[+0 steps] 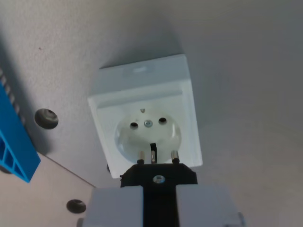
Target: Move above the white socket
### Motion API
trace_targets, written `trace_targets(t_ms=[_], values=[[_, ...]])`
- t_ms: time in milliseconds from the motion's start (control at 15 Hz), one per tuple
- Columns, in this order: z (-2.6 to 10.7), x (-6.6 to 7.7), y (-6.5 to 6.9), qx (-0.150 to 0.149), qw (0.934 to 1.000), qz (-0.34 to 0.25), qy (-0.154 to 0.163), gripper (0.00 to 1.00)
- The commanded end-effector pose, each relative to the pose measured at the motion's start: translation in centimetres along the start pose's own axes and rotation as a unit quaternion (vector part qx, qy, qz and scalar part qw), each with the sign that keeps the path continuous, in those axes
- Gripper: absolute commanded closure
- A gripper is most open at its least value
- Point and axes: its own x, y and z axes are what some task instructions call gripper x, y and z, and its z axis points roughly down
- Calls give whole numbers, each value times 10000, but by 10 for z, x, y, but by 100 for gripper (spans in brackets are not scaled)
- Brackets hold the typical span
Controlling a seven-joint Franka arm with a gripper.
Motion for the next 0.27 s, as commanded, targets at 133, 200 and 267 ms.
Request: trace_targets(t_ms=[133, 200, 267], values=[[10, -5, -6, -458, 9975, -395, 375, 100], [11, -5, -7, -455, 9975, -382, 385, 100], [12, -6, -7, -451, 9976, -365, 388, 100]])
